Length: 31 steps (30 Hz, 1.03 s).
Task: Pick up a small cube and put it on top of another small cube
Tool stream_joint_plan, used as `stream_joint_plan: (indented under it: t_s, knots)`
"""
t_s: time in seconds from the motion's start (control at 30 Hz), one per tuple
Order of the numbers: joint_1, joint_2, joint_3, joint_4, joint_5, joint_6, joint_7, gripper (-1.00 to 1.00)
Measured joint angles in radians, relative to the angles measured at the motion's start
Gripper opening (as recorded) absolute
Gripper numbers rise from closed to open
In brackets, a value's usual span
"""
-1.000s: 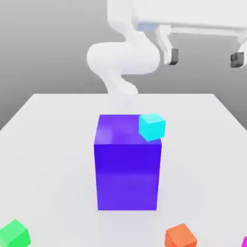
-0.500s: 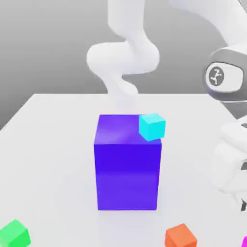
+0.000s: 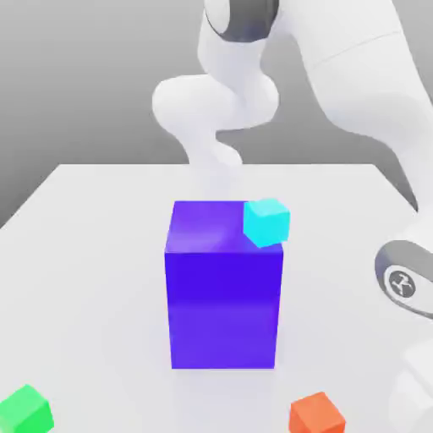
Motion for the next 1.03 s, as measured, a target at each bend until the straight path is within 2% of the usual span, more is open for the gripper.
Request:
stream_joint_plan:
  t_s: [0.13,0.4,0.77,0.9,0.93,1.03]
  knots:
    - [-0.038,-0.115,0.033,-0.032,0.047,-0.083,-0.037,-1.00]
    - [-0.277,-0.199,-0.071,-0.104,0.118,-0.109,-0.190,-1.00]
    - [-0.618,-0.338,-0.225,-0.219,0.266,-0.099,-0.439,-1.00]
    - [-0.724,-0.259,-0.270,-0.222,0.320,-0.004,-0.522,-1.00]
    - [-0.731,-0.237,-0.272,-0.221,0.324,0.017,-0.528,1.00]
    - [-0.731,-0.237,-0.272,-0.220,0.324,0.017,-0.528,1.00]
